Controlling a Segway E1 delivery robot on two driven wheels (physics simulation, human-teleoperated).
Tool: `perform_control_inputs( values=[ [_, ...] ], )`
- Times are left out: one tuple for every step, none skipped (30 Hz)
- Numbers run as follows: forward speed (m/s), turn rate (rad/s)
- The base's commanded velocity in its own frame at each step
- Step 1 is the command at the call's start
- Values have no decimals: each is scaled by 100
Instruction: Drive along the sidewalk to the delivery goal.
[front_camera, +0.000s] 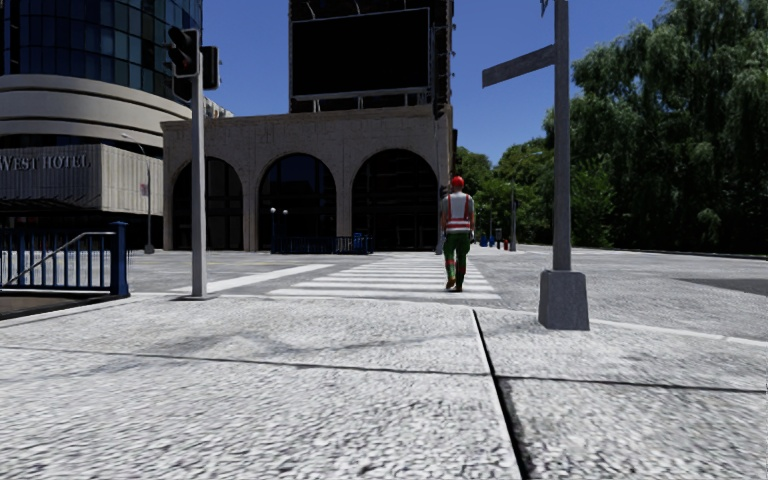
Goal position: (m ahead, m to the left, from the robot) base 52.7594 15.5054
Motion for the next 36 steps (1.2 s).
perform_control_inputs(
  values=[
    [199, 13],
    [199, 13],
    [199, 13],
    [199, 13],
    [199, 14],
    [199, 16],
    [199, 16],
    [199, 17],
    [199, 21],
    [199, 22],
    [199, 22],
    [199, 22],
    [199, 23],
    [199, 23],
    [199, 21],
    [199, 21],
    [199, 5],
    [197, 0],
    [194, 0],
    [191, 0],
    [185, 0],
    [185, 0],
    [178, 0],
    [167, 0],
    [167, 0],
    [158, 0],
    [156, 0],
    [155, 0],
    [155, 0],
    [153, 0],
    [152, 0],
    [149, 0],
    [149, 0],
    [148, 0],
    [146, 0],
    [145, 0]
  ],
)
